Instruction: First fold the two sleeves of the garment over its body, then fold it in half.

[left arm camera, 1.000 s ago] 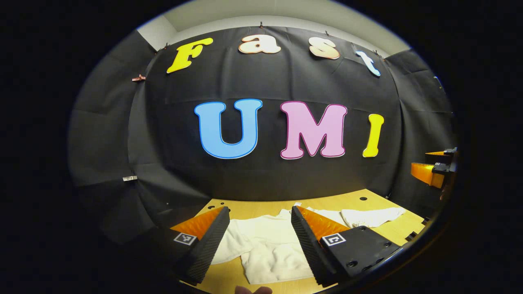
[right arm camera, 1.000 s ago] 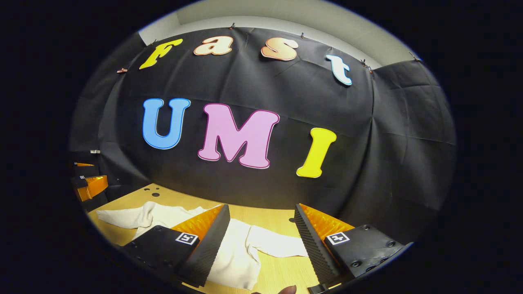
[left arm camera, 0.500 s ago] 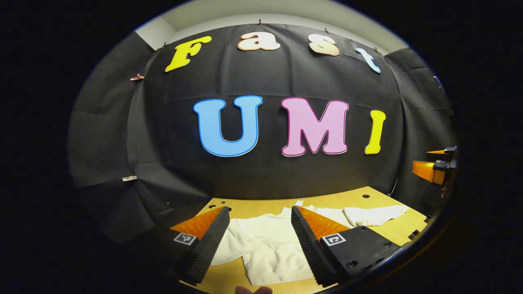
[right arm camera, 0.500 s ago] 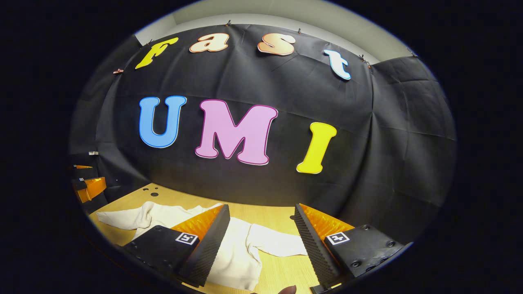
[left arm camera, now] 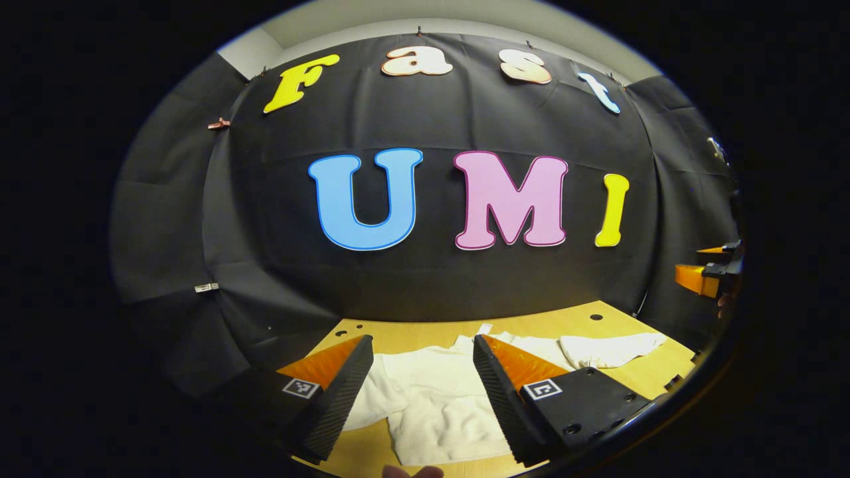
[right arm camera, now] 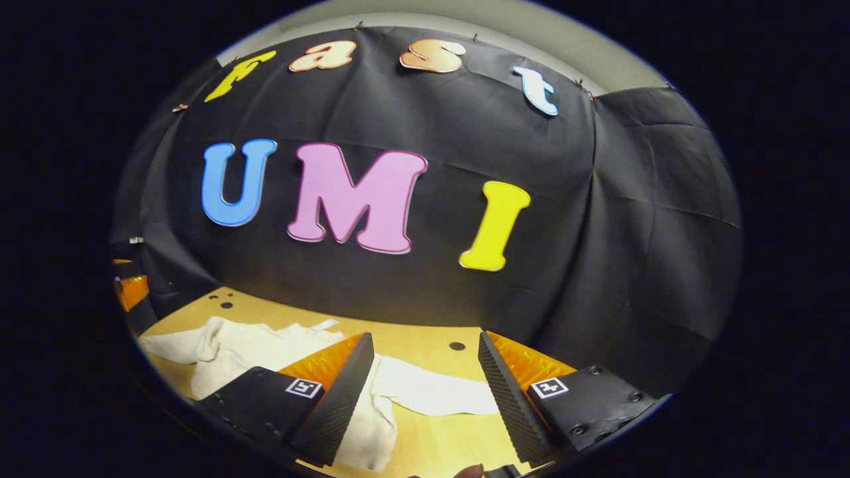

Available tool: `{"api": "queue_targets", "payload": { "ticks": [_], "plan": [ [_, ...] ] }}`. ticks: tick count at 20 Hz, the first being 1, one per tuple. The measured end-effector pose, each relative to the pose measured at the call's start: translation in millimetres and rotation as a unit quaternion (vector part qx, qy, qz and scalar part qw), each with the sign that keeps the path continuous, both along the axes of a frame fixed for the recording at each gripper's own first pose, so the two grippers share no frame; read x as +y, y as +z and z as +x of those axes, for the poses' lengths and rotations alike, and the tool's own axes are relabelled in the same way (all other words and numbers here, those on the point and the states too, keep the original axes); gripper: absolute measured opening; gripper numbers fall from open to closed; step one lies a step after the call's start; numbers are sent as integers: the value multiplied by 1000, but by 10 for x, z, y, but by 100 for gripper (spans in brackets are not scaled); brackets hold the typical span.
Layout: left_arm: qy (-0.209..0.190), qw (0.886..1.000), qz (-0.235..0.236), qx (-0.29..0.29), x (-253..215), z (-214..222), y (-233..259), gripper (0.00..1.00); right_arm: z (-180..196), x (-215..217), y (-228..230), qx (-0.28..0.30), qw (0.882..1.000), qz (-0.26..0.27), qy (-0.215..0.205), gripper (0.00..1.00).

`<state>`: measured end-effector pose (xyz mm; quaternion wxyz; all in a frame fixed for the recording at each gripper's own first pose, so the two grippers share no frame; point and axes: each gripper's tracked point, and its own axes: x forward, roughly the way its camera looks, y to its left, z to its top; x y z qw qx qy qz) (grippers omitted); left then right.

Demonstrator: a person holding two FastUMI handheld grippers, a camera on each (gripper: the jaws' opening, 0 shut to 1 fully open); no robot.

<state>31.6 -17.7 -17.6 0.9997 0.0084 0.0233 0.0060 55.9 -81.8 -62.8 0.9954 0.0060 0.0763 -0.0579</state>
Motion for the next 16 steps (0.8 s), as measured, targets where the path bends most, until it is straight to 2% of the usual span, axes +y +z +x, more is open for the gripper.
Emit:
{"api": "queue_targets", "payload": {
  "ticks": [5, 9, 11, 12, 13, 16],
  "plan": [
    [0, 1000, 5, 17, -245, 80, -100, 96, 310, -788, -754, 76, 995, 26, -55, 98],
    [1, 999, 11, 36, -498, 173, -205, 95, 634, -1229, -1442, 138, 986, 51, -76, 98],
    [5, 999, 12, 42, -610, 216, -214, 95, 759, -1443, -1729, 165, 982, 49, -77, 98],
    [9, 999, 14, 45, -665, 228, -235, 92, 800, -1523, -1864, 177, 980, 47, -74, 98],
    [13, 999, 16, 48, -710, 248, -237, 95, 871, -1590, -1987, 190, 978, 48, -70, 98],
    [31, 997, 18, 69, -819, 256, -366, 94, 1078, -1731, -2433, 226, 970, 60, -60, 98]
  ]
}}
